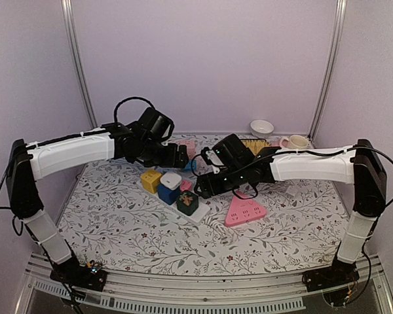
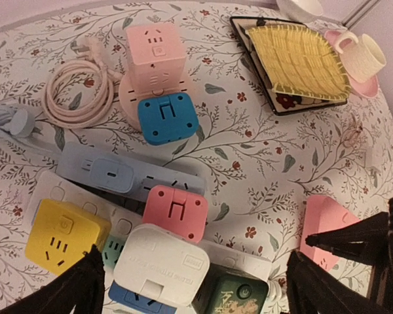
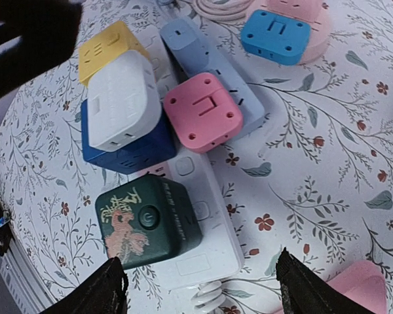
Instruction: Pull the plug off the socket
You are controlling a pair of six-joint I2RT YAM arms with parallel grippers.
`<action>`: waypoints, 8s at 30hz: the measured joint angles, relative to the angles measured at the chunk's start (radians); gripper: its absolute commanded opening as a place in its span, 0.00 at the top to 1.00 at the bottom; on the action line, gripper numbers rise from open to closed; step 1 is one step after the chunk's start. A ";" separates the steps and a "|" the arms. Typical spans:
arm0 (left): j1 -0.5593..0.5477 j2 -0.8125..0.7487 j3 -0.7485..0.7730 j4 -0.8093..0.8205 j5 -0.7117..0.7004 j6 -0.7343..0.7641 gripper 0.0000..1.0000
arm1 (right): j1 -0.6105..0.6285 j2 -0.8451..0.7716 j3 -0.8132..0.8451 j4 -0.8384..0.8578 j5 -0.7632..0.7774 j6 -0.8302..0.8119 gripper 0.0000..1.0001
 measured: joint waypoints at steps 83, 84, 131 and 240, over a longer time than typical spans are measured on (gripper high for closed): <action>0.094 -0.182 -0.617 0.446 0.182 -0.367 0.03 | 0.172 0.238 0.278 -0.204 0.130 -0.224 0.65; 0.094 -0.180 -0.617 0.447 0.182 -0.367 0.03 | 0.175 0.238 0.278 -0.204 0.136 -0.230 0.65; 0.092 -0.141 -0.529 0.360 0.168 -0.307 0.03 | -0.114 0.086 0.204 -0.068 0.043 -0.163 0.65; 0.145 -0.327 -0.571 0.164 0.130 -0.260 0.03 | -0.146 0.360 0.280 0.217 -0.650 0.309 0.39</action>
